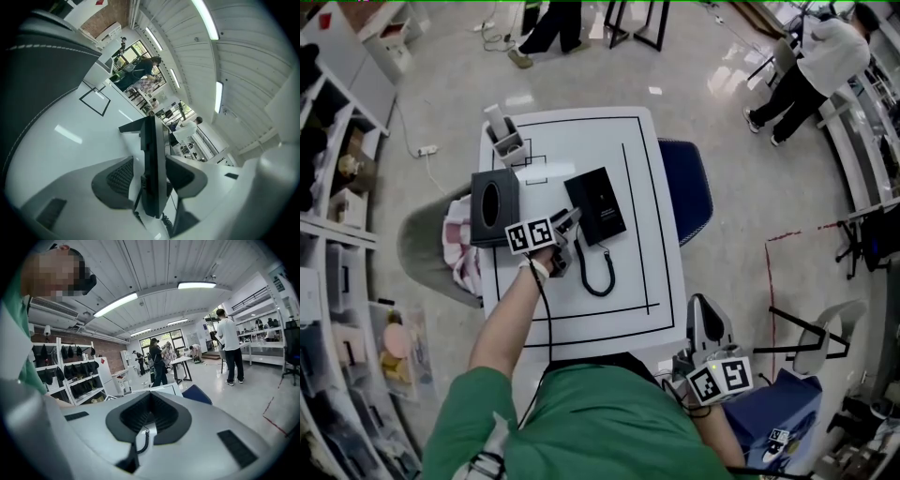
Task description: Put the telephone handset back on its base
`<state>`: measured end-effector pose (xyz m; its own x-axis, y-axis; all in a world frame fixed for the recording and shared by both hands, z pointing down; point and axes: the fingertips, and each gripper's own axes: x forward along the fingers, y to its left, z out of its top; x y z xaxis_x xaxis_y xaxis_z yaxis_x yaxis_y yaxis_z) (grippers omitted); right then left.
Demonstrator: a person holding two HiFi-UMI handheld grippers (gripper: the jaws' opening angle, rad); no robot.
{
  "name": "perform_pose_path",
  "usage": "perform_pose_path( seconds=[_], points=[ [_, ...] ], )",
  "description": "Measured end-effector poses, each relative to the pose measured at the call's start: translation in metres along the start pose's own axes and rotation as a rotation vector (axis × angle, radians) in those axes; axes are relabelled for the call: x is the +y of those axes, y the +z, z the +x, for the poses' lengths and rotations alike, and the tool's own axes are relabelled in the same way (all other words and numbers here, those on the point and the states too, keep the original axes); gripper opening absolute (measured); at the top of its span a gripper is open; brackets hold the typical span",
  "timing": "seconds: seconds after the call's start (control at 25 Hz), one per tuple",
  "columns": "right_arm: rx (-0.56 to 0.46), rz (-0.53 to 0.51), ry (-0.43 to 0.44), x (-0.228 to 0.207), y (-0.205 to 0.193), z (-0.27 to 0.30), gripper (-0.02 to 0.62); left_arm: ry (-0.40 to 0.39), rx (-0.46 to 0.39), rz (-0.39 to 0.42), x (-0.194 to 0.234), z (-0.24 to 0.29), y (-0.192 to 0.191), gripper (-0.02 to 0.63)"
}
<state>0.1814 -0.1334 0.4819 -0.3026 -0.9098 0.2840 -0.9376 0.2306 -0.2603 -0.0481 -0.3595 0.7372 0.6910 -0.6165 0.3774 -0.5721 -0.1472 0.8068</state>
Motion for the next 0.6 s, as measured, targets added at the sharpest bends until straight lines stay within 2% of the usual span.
perform_pose_path(
  seconds=[0.24,0.4,0.6],
  points=[
    [-0.005,-0.018,0.029,0.0,0.003,0.006,0.023,0.004,-0.034,0.046,-0.017,-0.029,0.003,0.221],
    [-0.018,-0.032,0.066,0.005,0.016,0.012,0.023,-0.038,-0.06,0.087,-0.053,-0.061,0.002,0.219],
    [-0.117,-0.105,0.122,0.007,0.062,0.043,0.023,-0.116,-0.138,0.225,-0.117,-0.093,0.033,0.219]
  ],
)
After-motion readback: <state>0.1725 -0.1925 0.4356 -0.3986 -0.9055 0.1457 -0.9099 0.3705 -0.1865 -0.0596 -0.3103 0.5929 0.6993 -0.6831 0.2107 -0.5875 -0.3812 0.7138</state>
